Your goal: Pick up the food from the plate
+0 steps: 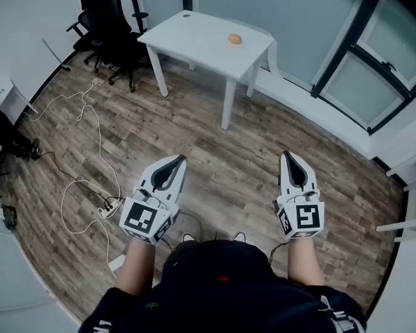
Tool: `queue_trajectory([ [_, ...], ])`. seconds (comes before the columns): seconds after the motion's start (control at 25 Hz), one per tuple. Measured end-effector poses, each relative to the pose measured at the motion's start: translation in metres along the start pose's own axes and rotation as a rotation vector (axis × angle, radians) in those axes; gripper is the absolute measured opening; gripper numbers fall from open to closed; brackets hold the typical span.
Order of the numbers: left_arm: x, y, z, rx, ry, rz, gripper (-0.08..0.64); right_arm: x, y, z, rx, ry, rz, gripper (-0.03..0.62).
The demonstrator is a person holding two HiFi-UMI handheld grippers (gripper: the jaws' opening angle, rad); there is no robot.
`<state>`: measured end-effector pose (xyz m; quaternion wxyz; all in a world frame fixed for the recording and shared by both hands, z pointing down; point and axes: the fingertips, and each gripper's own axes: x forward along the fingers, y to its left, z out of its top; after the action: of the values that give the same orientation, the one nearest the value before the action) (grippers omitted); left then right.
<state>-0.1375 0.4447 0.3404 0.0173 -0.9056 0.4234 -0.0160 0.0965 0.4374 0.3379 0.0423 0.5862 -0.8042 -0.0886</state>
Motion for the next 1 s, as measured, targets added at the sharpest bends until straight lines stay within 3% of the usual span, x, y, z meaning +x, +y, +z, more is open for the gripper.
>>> queue_trajectory([
  [0.52, -0.027, 0.043, -0.013, -0.026, -0.025, -0.028, 0.026, 0.03, 0.054, 0.005, -0.041, 0.021, 0.014, 0.026],
  [1.0, -0.044, 0.104, -0.041, -0.036, -0.004, -0.112, 0.026, 0.064, 0.12, -0.013, -0.058, 0.111, -0.004, 0.026],
])
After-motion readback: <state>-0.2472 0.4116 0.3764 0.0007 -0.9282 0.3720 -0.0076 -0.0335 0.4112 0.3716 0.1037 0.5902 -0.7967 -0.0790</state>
